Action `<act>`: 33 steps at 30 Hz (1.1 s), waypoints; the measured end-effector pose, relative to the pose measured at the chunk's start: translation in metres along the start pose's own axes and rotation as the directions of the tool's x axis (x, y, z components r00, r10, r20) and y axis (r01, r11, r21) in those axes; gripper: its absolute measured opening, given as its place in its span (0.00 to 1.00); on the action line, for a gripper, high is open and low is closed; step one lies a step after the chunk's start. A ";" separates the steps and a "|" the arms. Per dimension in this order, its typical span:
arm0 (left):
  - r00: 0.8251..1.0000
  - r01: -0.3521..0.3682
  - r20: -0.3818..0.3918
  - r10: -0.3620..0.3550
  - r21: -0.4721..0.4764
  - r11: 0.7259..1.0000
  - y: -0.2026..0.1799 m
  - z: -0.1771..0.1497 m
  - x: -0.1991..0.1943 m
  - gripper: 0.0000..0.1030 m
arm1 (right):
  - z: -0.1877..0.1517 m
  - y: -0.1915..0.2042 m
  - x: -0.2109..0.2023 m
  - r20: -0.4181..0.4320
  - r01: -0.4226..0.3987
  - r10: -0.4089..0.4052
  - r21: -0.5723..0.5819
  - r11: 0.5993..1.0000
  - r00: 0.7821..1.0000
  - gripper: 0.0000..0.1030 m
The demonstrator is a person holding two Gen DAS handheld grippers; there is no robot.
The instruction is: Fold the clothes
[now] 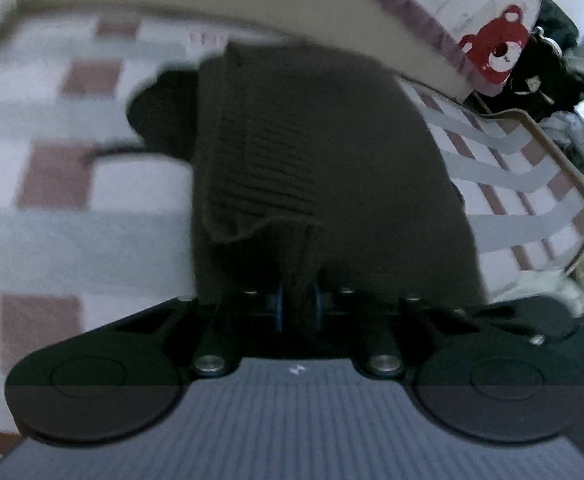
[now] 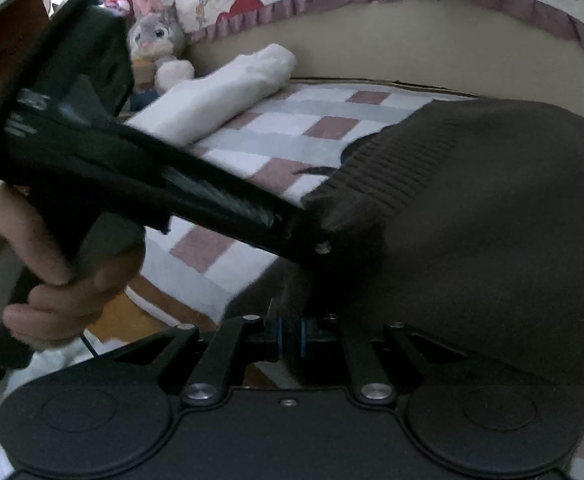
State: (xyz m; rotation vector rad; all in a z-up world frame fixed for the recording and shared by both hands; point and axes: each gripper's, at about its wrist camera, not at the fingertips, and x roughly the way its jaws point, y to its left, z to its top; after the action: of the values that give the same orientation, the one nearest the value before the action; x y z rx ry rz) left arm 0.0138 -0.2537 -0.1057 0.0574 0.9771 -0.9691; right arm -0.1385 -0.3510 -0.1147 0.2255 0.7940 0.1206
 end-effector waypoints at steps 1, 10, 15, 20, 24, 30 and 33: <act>0.999 -0.019 0.038 0.018 0.030 0.999 -0.006 -0.003 -0.009 0.11 | 0.000 -0.003 -0.007 0.002 0.004 -0.004 0.005 1.000 1.000 0.11; 0.996 -0.047 0.077 0.052 -0.068 0.997 0.003 -0.025 -0.027 0.11 | -0.024 -0.074 -0.089 0.043 0.204 -0.219 0.226 0.952 0.975 0.47; 0.992 -0.022 0.118 0.035 -0.107 0.994 0.008 -0.013 -0.034 0.11 | -0.037 -0.073 -0.078 -0.104 0.318 -0.308 0.107 0.942 0.946 0.57; 0.990 -0.012 0.136 0.024 -0.087 0.996 0.002 -0.008 -0.038 0.11 | -0.043 -0.071 -0.051 -0.133 0.368 -0.359 0.050 0.928 0.924 0.57; 0.992 0.017 0.129 -0.002 -0.111 0.994 0.004 -0.008 -0.041 0.11 | -0.038 -0.063 -0.075 -0.033 0.400 -0.399 0.090 0.912 0.917 0.11; 0.994 -0.100 -0.049 0.096 -0.082 0.992 0.000 -0.023 -0.014 0.11 | -0.050 -0.086 -0.088 -0.105 0.419 -0.406 0.273 0.866 0.908 0.09; 0.983 -0.175 -0.046 0.176 0.024 0.984 -0.008 -0.027 -0.019 0.12 | -0.052 -0.093 -0.085 -0.146 0.416 -0.390 0.315 0.853 0.909 0.09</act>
State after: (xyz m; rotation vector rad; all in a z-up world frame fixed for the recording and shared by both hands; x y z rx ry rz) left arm -0.0142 -0.2341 -0.1055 0.1811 0.9888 -0.8179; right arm -0.2329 -0.4495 -0.1141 0.3769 0.9219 -0.4145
